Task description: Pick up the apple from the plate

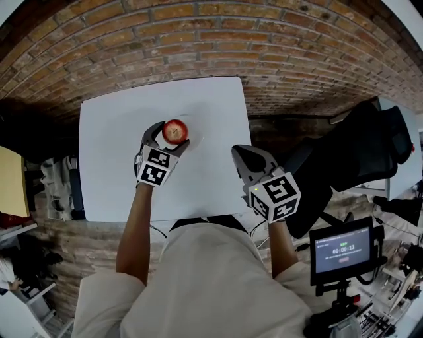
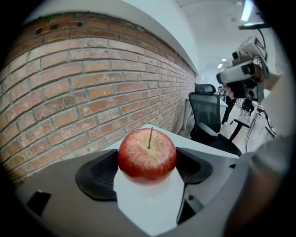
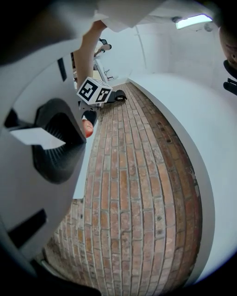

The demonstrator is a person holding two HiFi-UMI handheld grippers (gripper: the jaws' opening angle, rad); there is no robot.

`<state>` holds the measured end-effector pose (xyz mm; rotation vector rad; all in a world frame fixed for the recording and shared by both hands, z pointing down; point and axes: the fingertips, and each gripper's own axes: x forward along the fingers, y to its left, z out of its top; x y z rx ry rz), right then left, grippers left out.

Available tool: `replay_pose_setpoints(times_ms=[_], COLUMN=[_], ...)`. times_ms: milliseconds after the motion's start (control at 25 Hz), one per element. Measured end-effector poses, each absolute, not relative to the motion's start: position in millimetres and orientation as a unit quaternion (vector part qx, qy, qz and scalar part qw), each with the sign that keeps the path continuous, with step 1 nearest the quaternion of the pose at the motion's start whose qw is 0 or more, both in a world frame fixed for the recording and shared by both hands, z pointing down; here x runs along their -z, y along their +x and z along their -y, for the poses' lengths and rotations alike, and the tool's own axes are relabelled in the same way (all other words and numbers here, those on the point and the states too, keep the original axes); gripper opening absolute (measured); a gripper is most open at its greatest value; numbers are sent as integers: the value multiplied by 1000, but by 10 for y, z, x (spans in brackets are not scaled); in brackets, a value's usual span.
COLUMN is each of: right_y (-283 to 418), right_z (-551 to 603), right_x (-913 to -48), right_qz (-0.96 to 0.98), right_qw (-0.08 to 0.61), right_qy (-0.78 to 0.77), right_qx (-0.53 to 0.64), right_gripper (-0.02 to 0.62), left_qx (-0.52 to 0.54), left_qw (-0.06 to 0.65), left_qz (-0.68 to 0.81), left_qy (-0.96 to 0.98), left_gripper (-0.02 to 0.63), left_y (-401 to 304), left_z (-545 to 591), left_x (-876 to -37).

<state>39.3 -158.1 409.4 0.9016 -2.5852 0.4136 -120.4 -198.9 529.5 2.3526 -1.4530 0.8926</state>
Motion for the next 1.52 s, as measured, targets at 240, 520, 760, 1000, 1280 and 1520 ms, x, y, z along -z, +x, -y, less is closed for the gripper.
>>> replay_pose_setpoints(times_ms=[240, 520, 760, 1000, 1280, 1520], right_y=[293, 164, 43, -16, -86, -87], right_z=[1601, 1633, 1626, 1627, 1623, 1648], right_x=[-3992, -3845, -3665, -3517, -3355, -3253], right_qz=[924, 932, 941, 946, 951, 950], right_qw=[178, 169, 153, 139, 127, 119], right_qy=[310, 297, 283, 277, 272, 280], right_qx=[-135, -119, -107, -92, -78, -65], right_gripper=[2, 2, 2, 2, 2, 2], left_qx=[-293, -268, -233, -201, -168, -158], left_qw=[96, 71, 58, 38, 12, -4], left_qz=[502, 524, 538, 546, 551, 552], left_qy=[808, 806, 808, 813, 817, 819], left_gripper=[391, 391, 391, 391, 391, 391], left_y=[-1218, -1305, -1340, -1313, -1316, -1310], left_z=[1942, 1855, 1753, 1639, 1538, 1456], left_x=[-5018, -4641, -4293, -3978, -3615, -3466])
